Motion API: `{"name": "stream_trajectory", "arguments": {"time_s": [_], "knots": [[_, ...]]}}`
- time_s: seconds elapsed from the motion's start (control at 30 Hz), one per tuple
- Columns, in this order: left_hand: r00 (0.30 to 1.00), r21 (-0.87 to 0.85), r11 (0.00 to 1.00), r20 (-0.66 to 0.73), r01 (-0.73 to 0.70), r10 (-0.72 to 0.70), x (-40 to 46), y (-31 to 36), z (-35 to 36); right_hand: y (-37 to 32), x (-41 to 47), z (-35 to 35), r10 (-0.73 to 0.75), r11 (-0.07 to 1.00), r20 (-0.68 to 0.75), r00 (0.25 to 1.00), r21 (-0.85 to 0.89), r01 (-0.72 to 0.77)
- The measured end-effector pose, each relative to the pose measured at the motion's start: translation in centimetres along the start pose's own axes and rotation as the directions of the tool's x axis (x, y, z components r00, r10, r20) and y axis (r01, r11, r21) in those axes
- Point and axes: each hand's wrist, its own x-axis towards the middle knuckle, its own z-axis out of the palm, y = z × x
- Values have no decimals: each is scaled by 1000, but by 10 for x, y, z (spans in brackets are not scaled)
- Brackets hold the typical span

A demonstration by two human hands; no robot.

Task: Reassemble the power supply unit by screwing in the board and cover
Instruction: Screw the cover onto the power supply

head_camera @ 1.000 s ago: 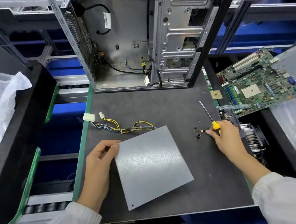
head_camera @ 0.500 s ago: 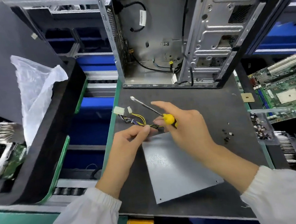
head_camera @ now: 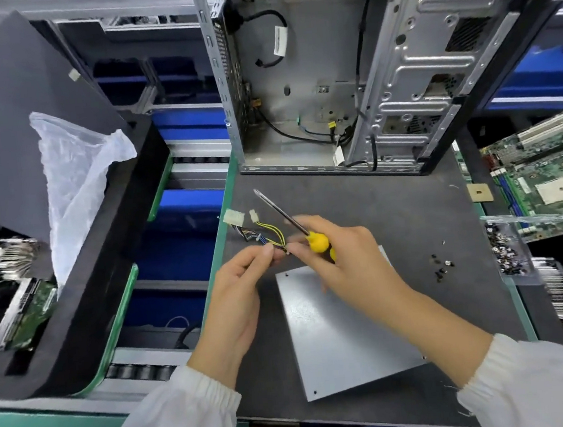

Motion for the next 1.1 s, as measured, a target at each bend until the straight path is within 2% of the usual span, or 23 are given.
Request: {"name": "stream_trajectory", "arguments": {"time_s": [0.1, 0.17, 0.27, 0.43, 0.73, 0.9, 1.0, 1.1], "knots": [[997, 0, 998, -45, -65, 65, -3, -4, -9, 13, -16, -22, 56, 971, 149, 987, -240, -19], [995, 28, 996, -37, -87, 88, -3, -8, -14, 22, -28, -28, 74, 957, 229, 971, -290, -4], [997, 84, 993, 9, -82, 82, -2, -11, -15, 30, -36, -29, 78, 958, 248, 966, -287, -3], [992, 165, 979, 63, -121, 112, 3, -11, -16, 35, -39, -28, 76, 978, 192, 979, -207, -35], [994, 109, 989, 59, -98, 92, 5, -12, -16, 37, -39, -28, 53, 972, 181, 982, -234, -10], [989, 220, 968, 109, -124, 102, 7, -6, -21, 34, -37, -32, 74, 955, 264, 962, -298, 8], [967, 327, 927, 228, -182, 109, 8, 5, -28, 32, -36, -40, 87, 957, 372, 924, -289, 26], [940, 363, 899, 314, -246, 131, 10, 20, -32, 30, -32, -52, 66, 974, 462, 884, -221, 43]]}}
